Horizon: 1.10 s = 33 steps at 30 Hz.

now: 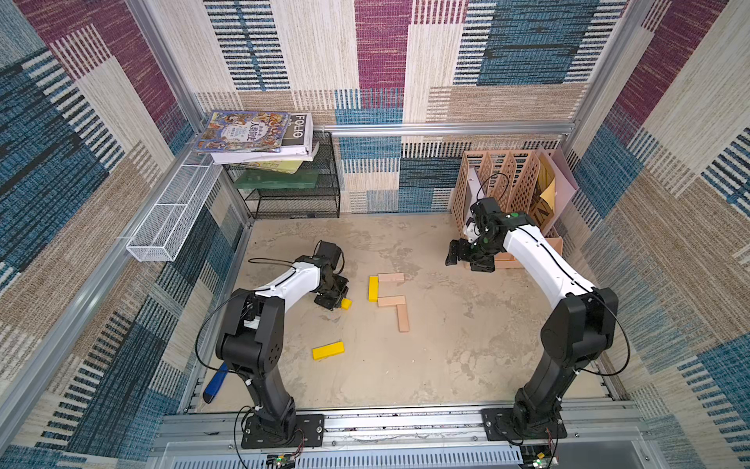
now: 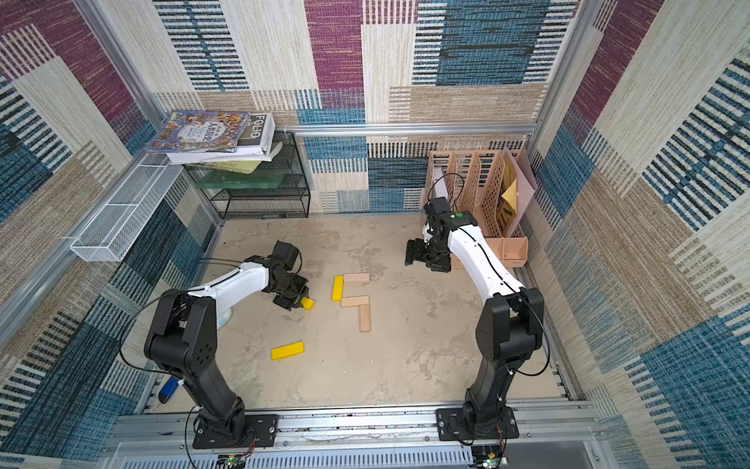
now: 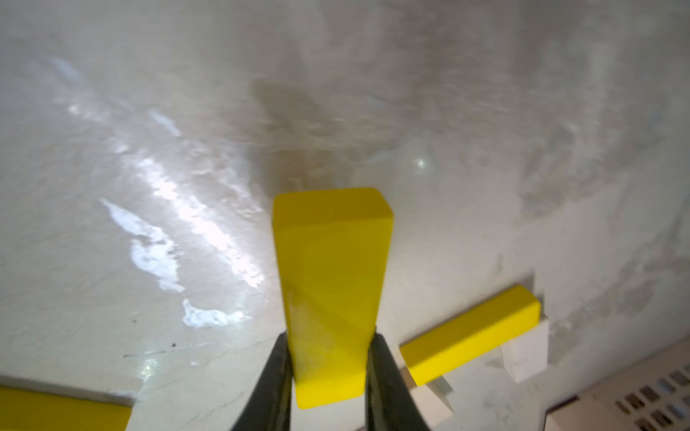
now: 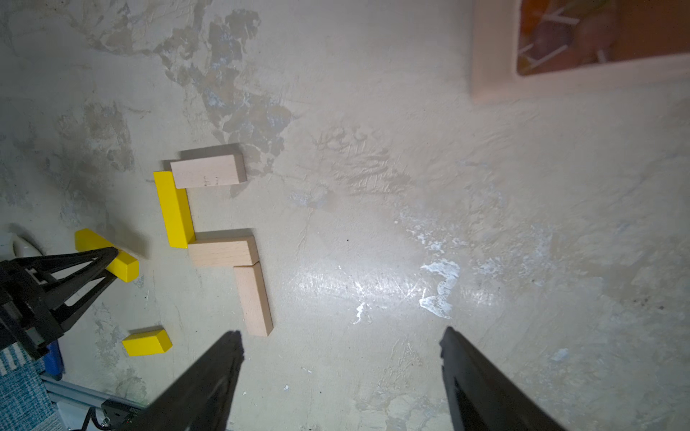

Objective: Assemble the number 6 with building blocks
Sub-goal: Pick up the building block from the center of the board, then assemble the building block at the center of the board.

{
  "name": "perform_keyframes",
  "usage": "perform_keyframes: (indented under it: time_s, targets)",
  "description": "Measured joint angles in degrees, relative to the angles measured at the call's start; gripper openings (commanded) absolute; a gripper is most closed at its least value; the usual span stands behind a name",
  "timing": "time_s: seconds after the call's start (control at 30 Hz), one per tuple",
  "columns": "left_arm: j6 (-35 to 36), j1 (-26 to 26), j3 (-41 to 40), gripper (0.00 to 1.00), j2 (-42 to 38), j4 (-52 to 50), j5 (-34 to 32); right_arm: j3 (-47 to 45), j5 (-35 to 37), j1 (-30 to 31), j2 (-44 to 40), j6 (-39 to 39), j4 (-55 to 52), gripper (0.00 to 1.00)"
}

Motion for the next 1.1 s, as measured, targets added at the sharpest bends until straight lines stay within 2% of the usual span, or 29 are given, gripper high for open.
perform_keyframes:
  time_s: [0.17, 0.3, 0.4, 0.57, 0.77, 1.1]
  targets:
    - [19.3, -1.7, 6.7, 0.00, 2.3, -7.8, 3.0, 0.9, -0.2, -0.1, 0.0, 0.3, 0.0, 0.87]
    - [30.8, -3.8, 4.3, 0.00, 1.6, -12.8, 4.8, 0.7, -0.4, -0.2, 0.0, 0.7, 0.0, 0.87]
    - [36.0, -6.0, 2.2, 0.00, 2.1, -15.6, 6.4, 0.0, -0.7, -0.2, -0.1, 0.9, 0.1, 0.87]
    - [41.2, -10.7, 2.0, 0.00, 3.8, -14.7, 8.7, -1.0, -1.0, -0.2, -0.9, 1.0, 0.1, 0.87]
    - [44.4, -13.7, 3.7, 0.00, 6.6, -13.0, 8.9, -2.1, -1.0, -0.4, -2.1, 1.0, 0.3, 0.87]
    - [46.1, -15.5, 3.8, 0.00, 7.6, -12.0, 7.3, -4.4, -1.1, -0.9, -4.0, 1.0, 0.9, 0.87]
